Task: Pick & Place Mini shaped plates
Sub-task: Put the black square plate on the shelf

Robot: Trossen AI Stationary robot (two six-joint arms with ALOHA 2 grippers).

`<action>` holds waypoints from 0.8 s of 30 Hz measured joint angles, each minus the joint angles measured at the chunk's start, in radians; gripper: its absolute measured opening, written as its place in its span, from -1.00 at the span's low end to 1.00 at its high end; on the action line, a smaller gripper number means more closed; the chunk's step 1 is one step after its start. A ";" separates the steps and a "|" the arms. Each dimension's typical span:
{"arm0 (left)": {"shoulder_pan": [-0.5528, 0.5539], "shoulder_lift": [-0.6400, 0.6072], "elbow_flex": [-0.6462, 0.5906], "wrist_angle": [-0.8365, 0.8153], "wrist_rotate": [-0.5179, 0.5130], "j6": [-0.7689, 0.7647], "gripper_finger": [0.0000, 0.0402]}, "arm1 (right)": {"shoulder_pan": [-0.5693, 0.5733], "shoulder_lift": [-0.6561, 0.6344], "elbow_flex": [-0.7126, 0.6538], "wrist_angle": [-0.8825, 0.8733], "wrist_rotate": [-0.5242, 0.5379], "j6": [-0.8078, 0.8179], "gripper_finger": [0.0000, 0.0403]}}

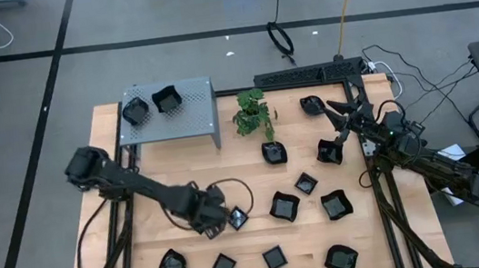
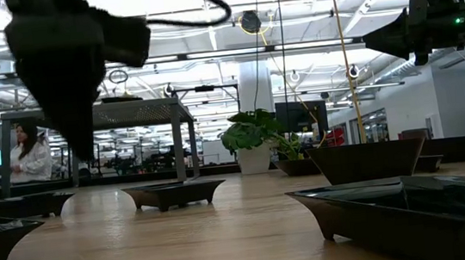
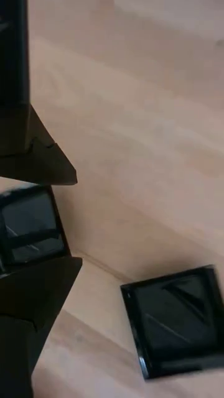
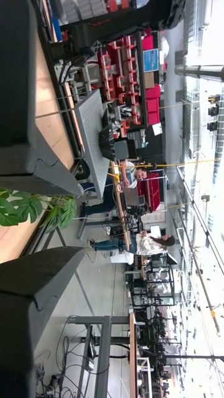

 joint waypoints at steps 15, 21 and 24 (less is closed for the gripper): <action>-0.122 0.091 0.000 0.009 0.005 -0.140 0.02 | 0.000 0.000 0.000 0.000 0.000 0.000 -0.35; -0.170 0.091 0.000 0.009 0.005 -0.189 0.02 | 0.000 0.000 0.000 0.000 0.000 0.000 -0.35; -0.199 0.091 0.000 0.006 0.024 -0.213 0.02 | 0.000 0.000 0.000 0.000 0.000 0.000 -0.35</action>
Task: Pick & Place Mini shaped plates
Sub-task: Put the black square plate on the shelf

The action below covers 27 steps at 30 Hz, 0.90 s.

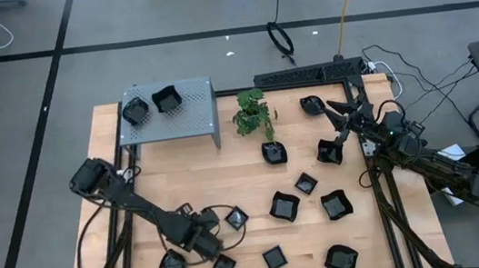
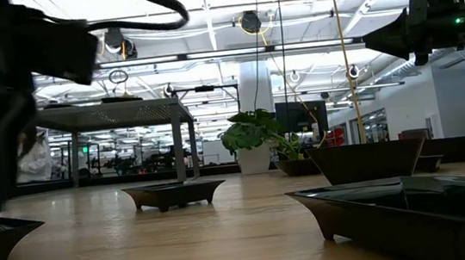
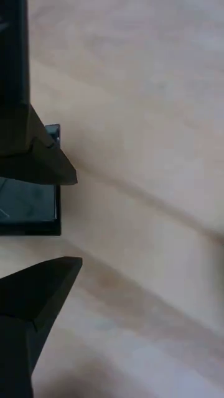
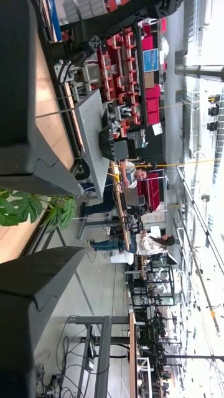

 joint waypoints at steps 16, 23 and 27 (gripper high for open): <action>-0.051 -0.063 0.000 -0.068 0.001 0.018 0.02 | 0.000 0.000 0.000 0.000 0.000 0.000 -0.35; -0.111 -0.108 0.001 -0.090 0.011 -0.060 0.02 | 0.000 0.000 0.000 0.000 0.000 0.000 -0.35; -0.139 -0.083 -0.003 -0.097 0.063 -0.068 0.02 | 0.000 0.000 0.000 0.000 0.000 0.000 -0.35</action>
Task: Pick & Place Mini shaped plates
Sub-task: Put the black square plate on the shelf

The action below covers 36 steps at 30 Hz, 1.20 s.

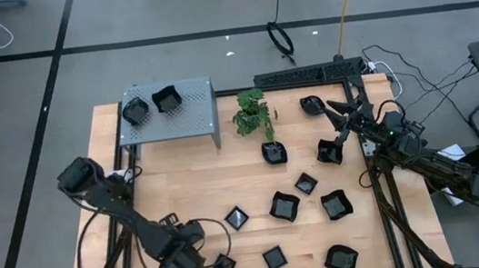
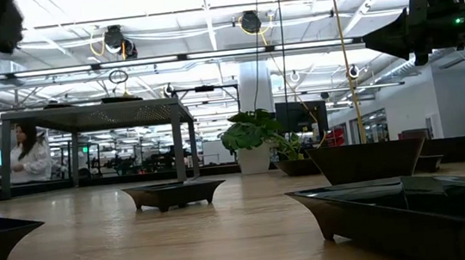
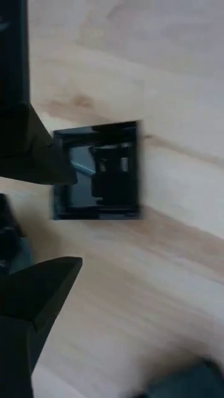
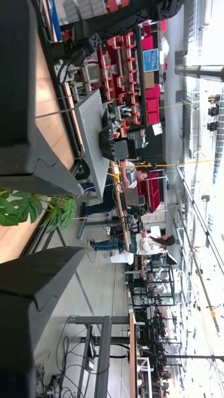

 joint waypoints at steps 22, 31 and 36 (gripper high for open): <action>0.015 0.099 -0.002 0.015 -0.023 0.069 -0.12 | 0.000 0.000 0.000 0.000 0.000 0.000 -0.35; 0.041 0.097 -0.002 0.026 -0.023 0.114 -0.90 | 0.000 0.000 0.000 0.000 0.000 0.000 -0.35; 0.054 0.075 -0.001 0.025 -0.020 0.135 -0.90 | 0.000 0.000 0.000 0.000 0.000 0.000 -0.35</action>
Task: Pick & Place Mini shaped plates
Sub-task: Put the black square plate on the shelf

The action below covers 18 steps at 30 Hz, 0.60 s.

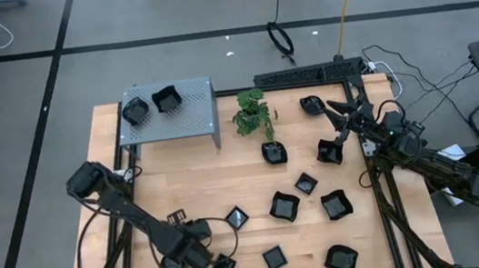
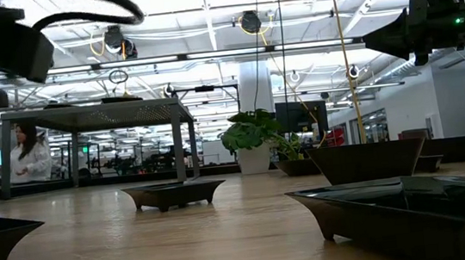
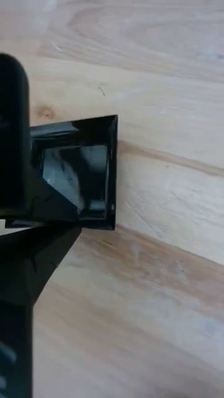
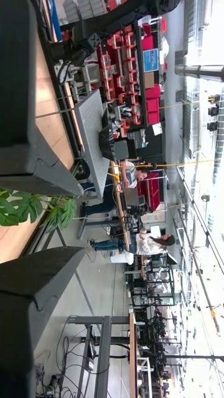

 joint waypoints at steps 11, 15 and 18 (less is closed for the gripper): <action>0.040 -0.159 0.037 0.002 -0.074 0.127 -0.95 | 0.000 0.000 0.000 0.000 0.000 0.000 -0.35; 0.066 -0.238 0.052 0.001 -0.199 0.211 -0.97 | 0.000 0.000 0.000 0.000 0.000 0.000 -0.35; 0.086 -0.298 0.063 0.006 -0.344 0.326 -0.95 | 0.000 0.000 0.000 0.000 0.000 0.000 -0.35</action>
